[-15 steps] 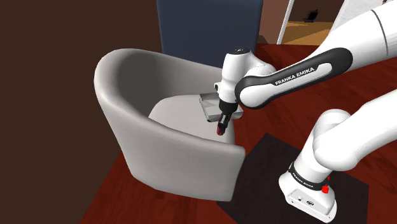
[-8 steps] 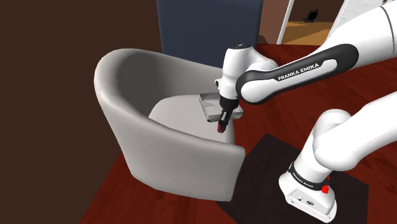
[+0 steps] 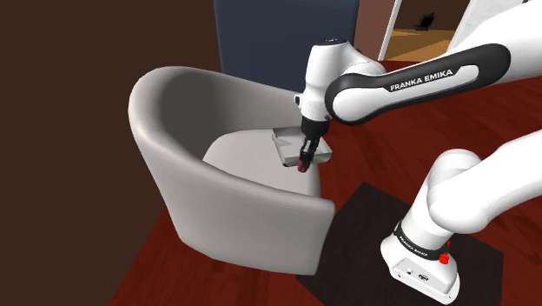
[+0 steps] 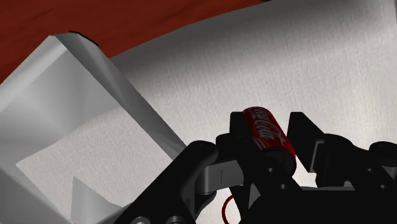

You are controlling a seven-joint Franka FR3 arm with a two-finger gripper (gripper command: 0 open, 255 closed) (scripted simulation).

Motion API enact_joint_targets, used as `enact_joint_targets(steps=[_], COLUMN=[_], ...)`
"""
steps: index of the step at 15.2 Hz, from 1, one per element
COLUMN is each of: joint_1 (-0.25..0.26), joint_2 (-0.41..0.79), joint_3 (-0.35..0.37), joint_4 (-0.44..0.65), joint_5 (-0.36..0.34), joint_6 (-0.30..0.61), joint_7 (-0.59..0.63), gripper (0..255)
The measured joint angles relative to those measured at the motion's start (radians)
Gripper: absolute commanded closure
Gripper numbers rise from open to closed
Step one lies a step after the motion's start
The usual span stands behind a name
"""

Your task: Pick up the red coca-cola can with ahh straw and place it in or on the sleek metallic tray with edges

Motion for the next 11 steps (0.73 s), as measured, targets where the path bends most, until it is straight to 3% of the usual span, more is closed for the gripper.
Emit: enact_joint_targets(steps=[11], joint_1=[-0.003], joint_2=[-0.038], joint_3=[-0.014], joint_4=[0.12], joint_5=[-0.008], joint_6=[-0.158], joint_7=[-0.003], gripper=[255])
